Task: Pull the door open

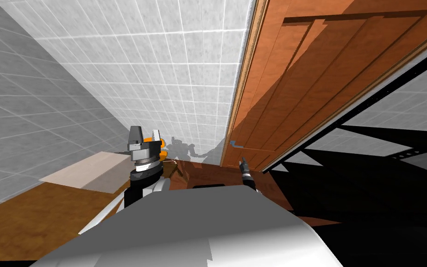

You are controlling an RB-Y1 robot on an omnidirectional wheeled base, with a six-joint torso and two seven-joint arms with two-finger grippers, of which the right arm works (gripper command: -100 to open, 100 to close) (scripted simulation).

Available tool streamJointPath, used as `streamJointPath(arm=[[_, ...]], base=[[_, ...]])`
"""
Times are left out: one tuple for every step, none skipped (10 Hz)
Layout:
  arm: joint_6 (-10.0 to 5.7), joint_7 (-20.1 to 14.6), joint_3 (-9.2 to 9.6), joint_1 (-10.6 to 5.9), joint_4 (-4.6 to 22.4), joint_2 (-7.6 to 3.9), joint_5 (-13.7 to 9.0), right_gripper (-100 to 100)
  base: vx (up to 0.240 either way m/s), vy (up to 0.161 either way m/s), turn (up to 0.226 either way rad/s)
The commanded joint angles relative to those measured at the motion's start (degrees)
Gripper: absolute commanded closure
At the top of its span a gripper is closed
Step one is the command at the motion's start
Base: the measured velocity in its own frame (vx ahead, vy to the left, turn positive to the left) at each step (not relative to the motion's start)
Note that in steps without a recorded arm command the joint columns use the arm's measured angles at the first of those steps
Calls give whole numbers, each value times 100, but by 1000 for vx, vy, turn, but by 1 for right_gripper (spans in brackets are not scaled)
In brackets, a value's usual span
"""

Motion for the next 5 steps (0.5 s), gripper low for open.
streamJointPath(arm=[[-42,-19,-10,-18,180,-14,-28,-100],[-80,-35,-19,-42,329,-27,-49,-100],[-105,-45,-25,-58,429,-36,-63,-100],[-131,-56,-31,-75,530,-44,-76,-100],[-111,-40,-25,-59,456,-29,-65,-100]], base=[[160,7,45],[209,15,47],[185,9,38],[166,-5,28],[77,-4,8]])
